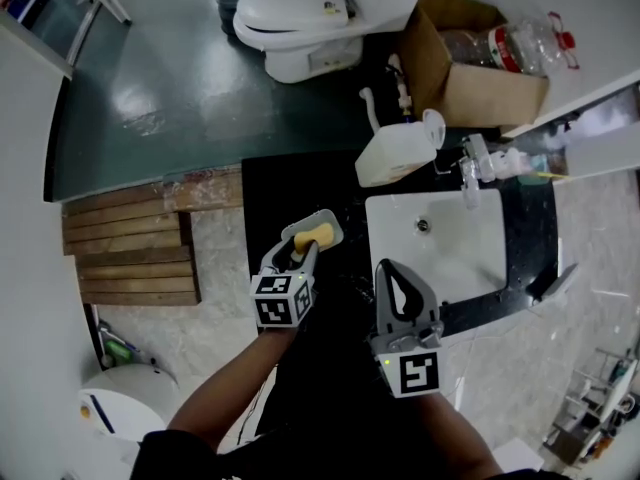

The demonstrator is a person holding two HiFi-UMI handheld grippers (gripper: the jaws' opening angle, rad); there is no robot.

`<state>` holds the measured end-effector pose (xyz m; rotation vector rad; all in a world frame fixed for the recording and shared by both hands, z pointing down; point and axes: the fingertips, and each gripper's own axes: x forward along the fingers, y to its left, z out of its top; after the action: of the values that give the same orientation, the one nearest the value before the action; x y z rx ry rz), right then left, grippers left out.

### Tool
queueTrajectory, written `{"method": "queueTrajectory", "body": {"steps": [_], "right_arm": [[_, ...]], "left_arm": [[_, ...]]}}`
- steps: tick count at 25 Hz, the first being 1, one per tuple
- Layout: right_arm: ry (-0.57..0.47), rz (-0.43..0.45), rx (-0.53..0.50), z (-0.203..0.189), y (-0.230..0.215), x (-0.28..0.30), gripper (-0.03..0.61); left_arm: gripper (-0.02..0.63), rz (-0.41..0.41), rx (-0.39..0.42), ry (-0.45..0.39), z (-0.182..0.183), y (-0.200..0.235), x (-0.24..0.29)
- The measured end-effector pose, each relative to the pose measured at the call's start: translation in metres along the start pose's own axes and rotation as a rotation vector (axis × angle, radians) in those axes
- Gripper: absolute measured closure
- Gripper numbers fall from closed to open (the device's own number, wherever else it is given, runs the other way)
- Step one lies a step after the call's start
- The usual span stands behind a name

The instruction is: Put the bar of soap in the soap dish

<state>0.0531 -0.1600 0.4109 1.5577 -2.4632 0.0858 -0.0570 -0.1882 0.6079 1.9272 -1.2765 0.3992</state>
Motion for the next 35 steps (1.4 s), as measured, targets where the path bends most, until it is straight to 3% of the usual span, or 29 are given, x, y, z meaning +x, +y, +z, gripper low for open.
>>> {"method": "queueTrajectory", "body": {"steps": [22,35], "right_arm": [[-0.032,0.025,0.012,0.004,0.013,-0.004,0.572],[-0.07,0.029,0.034,0.01,0.011,-0.018,0.572]], "left_arm": [[0.434,-0.041,-0.002,-0.003,-0.001,-0.004,-0.002],[0.434,-0.036,0.026,-0.065,0.006,-0.015,-0.015]]}}
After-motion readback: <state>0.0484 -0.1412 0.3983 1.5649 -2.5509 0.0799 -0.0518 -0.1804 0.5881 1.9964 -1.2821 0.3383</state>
